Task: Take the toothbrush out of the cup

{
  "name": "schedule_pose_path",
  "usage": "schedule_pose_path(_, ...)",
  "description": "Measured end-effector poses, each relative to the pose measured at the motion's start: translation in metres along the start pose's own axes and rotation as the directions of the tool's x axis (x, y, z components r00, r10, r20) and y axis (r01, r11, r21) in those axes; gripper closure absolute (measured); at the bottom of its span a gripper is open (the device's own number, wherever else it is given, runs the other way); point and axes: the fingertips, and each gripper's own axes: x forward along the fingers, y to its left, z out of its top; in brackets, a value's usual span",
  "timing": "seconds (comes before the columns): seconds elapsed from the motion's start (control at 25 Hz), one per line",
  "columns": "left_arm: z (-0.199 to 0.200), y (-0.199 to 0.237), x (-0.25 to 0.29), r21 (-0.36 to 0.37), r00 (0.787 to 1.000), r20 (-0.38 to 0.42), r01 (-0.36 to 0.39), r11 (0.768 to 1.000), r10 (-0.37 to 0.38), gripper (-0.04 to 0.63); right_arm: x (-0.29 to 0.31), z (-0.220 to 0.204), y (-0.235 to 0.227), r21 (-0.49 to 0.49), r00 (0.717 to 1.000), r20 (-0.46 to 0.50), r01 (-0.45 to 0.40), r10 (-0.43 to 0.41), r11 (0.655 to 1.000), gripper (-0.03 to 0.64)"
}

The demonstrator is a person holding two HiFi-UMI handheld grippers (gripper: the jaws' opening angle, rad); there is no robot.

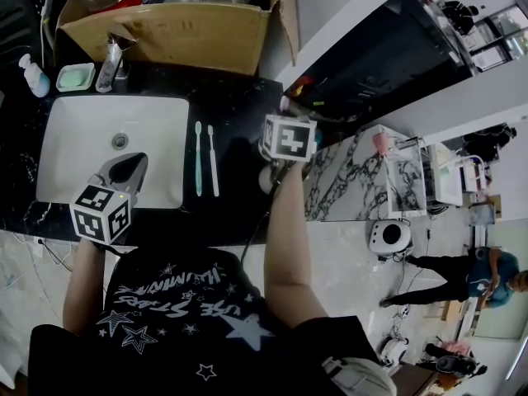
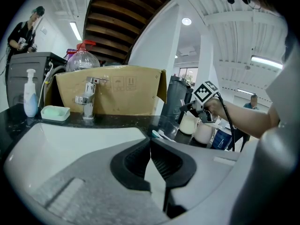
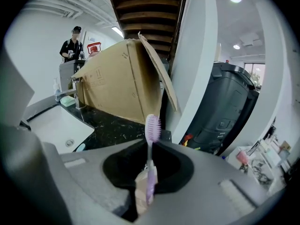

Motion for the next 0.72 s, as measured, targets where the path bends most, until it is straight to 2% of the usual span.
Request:
schedule_pose_path(0.44, 0.0, -0.004, -0.003, 0.006, 1.0, 0.005, 0.013, 1.0, -0.013, 0.586, -0.036, 0.024, 0.004, 0.02, 0.994, 0.103, -0.045, 0.042, 0.999, 0.58)
schedule_pose_path(0.72, -0.002, -0.007, -0.007, 0.011, 1.0, -0.002, 0.028, 1.0, -0.028, 0.586, -0.075, 0.051, 0.008, 0.002, 0.977, 0.204, -0.055, 0.053, 0.999, 0.58)
